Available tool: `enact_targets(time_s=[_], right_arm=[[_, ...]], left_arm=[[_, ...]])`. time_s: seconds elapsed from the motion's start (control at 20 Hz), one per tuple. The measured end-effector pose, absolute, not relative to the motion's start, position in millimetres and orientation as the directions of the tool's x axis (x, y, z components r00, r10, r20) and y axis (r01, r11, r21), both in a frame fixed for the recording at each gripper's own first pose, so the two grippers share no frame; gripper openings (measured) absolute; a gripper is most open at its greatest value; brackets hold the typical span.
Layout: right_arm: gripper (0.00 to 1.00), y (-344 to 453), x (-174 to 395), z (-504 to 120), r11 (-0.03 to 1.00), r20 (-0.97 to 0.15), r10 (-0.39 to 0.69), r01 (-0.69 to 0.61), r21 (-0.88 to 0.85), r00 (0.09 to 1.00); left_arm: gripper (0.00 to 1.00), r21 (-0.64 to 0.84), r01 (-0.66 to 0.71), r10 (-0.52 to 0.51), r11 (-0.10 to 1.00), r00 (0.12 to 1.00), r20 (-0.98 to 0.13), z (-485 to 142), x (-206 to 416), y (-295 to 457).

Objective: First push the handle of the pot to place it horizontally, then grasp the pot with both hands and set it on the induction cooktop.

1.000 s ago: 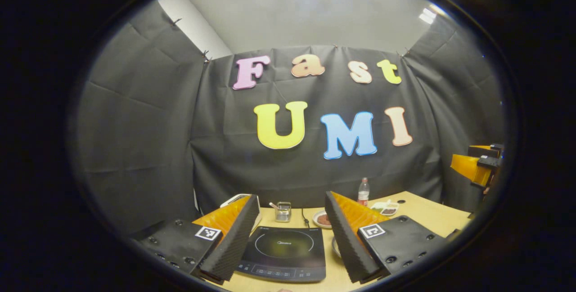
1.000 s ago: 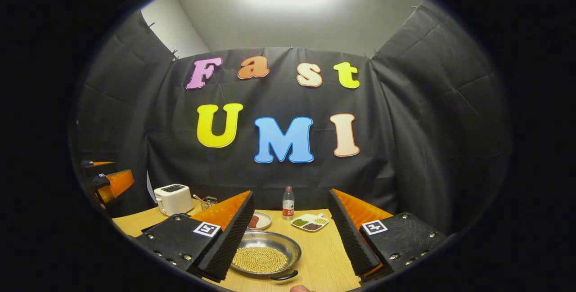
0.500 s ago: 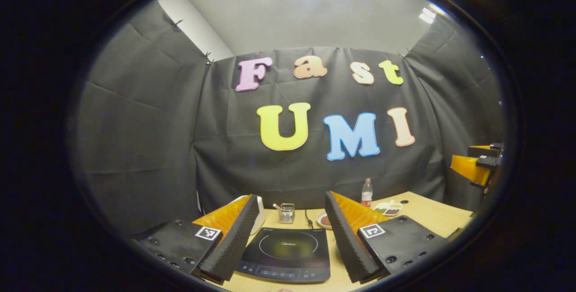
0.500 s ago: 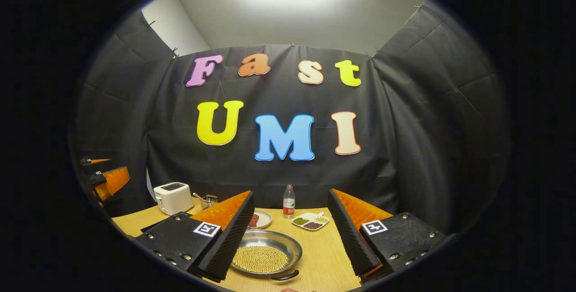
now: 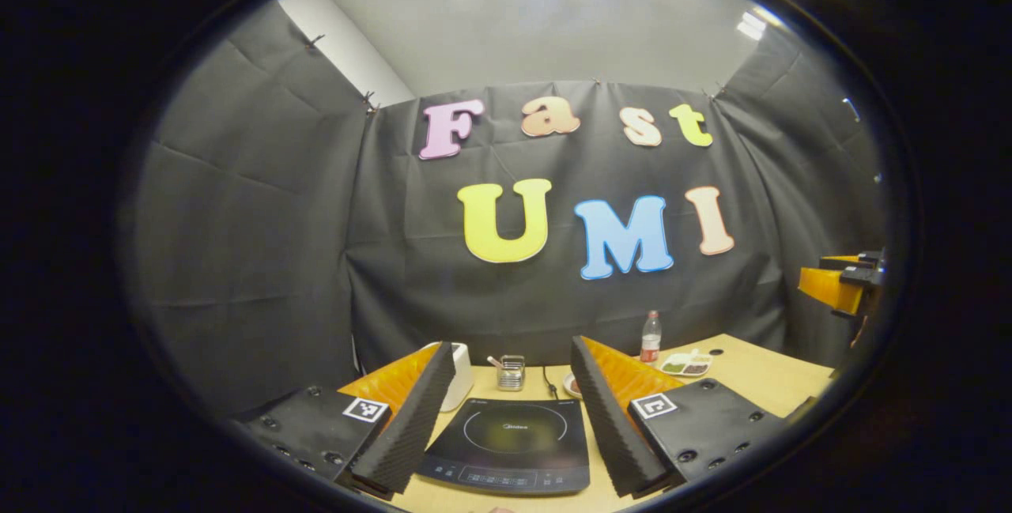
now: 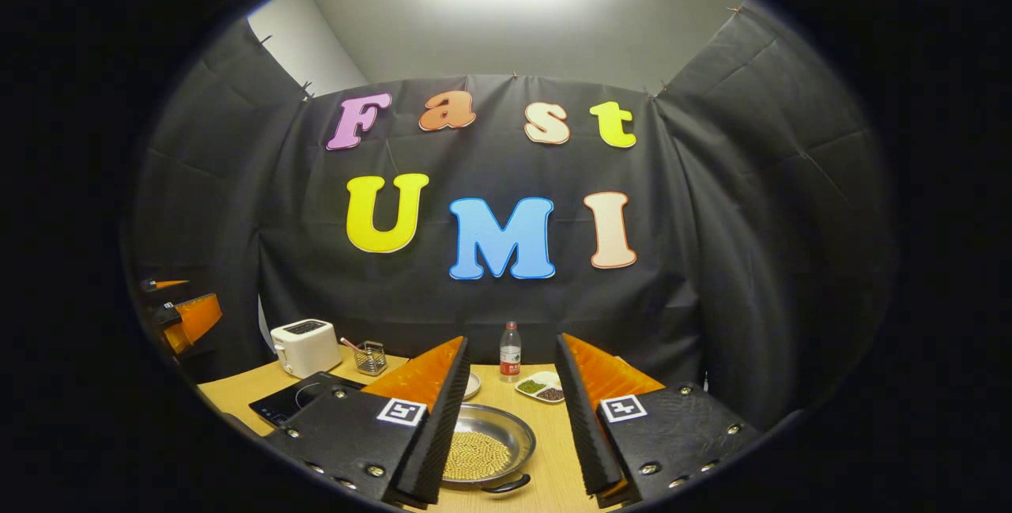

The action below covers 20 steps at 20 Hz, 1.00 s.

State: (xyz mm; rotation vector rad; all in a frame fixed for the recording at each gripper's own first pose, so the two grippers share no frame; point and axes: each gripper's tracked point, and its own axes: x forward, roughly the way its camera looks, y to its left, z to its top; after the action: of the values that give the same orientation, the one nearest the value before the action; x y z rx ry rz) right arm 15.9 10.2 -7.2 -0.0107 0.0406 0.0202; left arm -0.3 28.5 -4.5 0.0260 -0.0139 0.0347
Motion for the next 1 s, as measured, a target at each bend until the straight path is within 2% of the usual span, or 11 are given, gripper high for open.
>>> enact_targets(time_s=[0.05, 0.1, 0.15, 0.25, 0.3, 0.35, 0.5, 0.8, 0.85, 0.95, 1.0], right_arm=[[0.66, 10.8, 15.6, -8.7, 1.000, -0.046, 0.020, -0.021, -0.015, 0.999], [0.49, 15.2, 16.1, -10.6, 0.999, -0.059, 0.036, -0.037, -0.015, 0.998], [0.33, 23.1, 17.0, -17.0, 0.998, -0.076, 0.059, -0.060, -0.013, 0.995], [0.35, 23.0, 24.3, -22.5, 0.998, -0.091, 0.052, -0.054, -0.020, 0.995], [0.08, 24.3, 22.0, -20.0, 0.998, -0.084, 0.055, -0.056, -0.013, 0.995], [0.04, 37.2, 21.6, -22.7, 0.996, -0.097, 0.093, -0.094, 0.000, 0.991], [0.06, 52.2, 20.0, -36.4, 0.989, -0.140, 0.141, -0.144, -0.016, 0.980], [0.06, 79.1, 15.3, -72.6, 0.984, -0.229, 0.165, -0.177, -0.034, 0.959], [0.06, 80.5, 12.9, -80.8, 0.982, -0.247, 0.165, -0.183, -0.050, 0.955], [0.06, 84.2, 7.3, -95.3, 0.978, -0.287, 0.174, -0.199, -0.062, 0.942], [0.06, 86.7, 5.6, -99.7, 0.976, -0.301, 0.182, -0.210, -0.063, 0.936]], left_arm=[[0.99, 0.028, -0.035, 0.034, 0.999, 0.999, 0.017, -4.3, -0.3, 29.5], [0.96, 0.028, -0.033, 0.032, 0.999, 0.999, 0.018, -4.5, 0.6, 30.4], [0.99, 0.027, -0.033, 0.032, 0.999, 0.999, 0.018, -4.6, -0.2, 31.9], [0.96, 0.023, -0.035, 0.034, 0.999, 0.999, 0.018, -6.1, 1.7, 35.2], [0.99, 0.026, -0.039, 0.038, 0.999, 0.999, 0.020, -6.5, 2.3, 38.5], [0.99, 0.029, -0.042, 0.041, 0.999, 0.999, 0.022, -6.4, 2.8, 40.9], [0.96, 0.030, -0.036, 0.035, 0.999, 0.999, 0.025, -8.6, 4.9, 47.6], [0.99, 0.010, -0.019, 0.019, 1.000, 1.000, 0.009, -27.5, 11.4, 68.8], [0.92, 0.004, -0.011, 0.011, 1.000, 1.000, 0.007, -32.1, 12.1, 70.6], [0.99, 0.001, -0.015, 0.015, 1.000, 1.000, -0.020, -43.6, 12.1, 77.6], [0.96, -0.006, -0.013, 0.012, 1.000, 1.000, -0.018, -42.9, 11.5, 78.8]])
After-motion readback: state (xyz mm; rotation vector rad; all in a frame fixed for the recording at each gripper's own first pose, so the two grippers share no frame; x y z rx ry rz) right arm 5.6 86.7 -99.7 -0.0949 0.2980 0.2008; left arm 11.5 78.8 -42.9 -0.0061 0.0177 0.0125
